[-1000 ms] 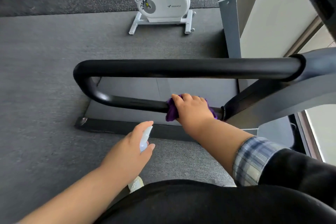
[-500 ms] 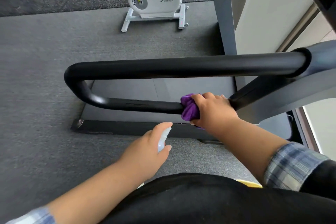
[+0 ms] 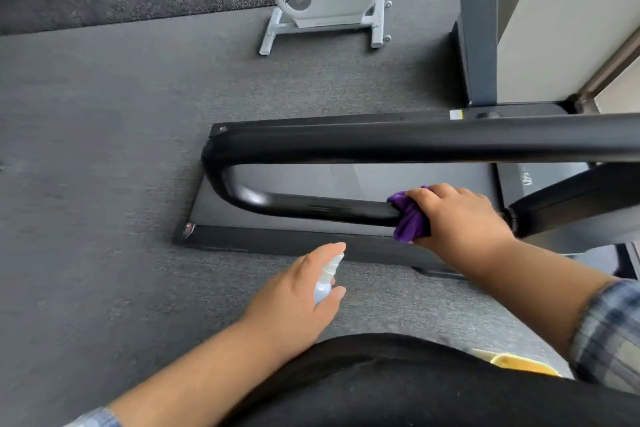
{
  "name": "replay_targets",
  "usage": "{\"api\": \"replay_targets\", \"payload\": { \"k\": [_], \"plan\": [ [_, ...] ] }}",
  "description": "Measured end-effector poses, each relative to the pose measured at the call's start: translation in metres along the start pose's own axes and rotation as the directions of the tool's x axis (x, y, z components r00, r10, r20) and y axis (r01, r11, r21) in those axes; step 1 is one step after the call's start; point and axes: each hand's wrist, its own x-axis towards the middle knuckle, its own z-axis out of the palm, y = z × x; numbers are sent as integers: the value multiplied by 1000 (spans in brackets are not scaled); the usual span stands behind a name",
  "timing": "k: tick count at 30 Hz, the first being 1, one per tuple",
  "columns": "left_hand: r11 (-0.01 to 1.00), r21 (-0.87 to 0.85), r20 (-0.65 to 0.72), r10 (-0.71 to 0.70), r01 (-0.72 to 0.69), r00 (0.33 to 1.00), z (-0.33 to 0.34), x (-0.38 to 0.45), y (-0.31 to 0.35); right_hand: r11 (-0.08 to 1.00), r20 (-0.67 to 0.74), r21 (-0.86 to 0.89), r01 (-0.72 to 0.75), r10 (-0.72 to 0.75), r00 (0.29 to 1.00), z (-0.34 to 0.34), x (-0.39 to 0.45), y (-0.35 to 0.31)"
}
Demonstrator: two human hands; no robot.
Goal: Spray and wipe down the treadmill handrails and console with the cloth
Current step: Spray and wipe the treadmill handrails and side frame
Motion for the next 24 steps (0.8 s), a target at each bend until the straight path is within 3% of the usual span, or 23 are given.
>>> {"api": "replay_targets", "payload": {
  "k": [12, 14, 16, 18, 21, 22, 24],
  "plan": [
    [970, -41, -124, 231, -238, 965, -46, -3, -59, 980, -105, 75, 186, -177, 979, 4, 72, -166],
    [956, -53, -109, 280, -287, 954, -57, -1, -72, 965, -133, 163, 207, -186, 973, 1, 82, -186],
    [941, -46, -110, 329, -335, 938, -70, 3, -83, 867, -218, 439, 237, -153, 964, -3, 85, -194],
    [923, -42, -110, 377, -383, 920, -85, 6, -95, 663, -288, 701, 263, -74, 955, -6, 82, -197],
    [878, -53, -86, 471, -476, 878, -103, 13, -112, 409, -294, 871, 271, -8, 956, -11, 78, -219],
    [863, -54, -83, 497, -502, 864, -108, 15, -117, 374, -293, 886, 273, -3, 956, -12, 79, -230],
    [836, -52, -79, 541, -546, 837, -117, 18, -127, 470, -290, 846, 251, 11, 957, -9, 86, -245]
  ]
}}
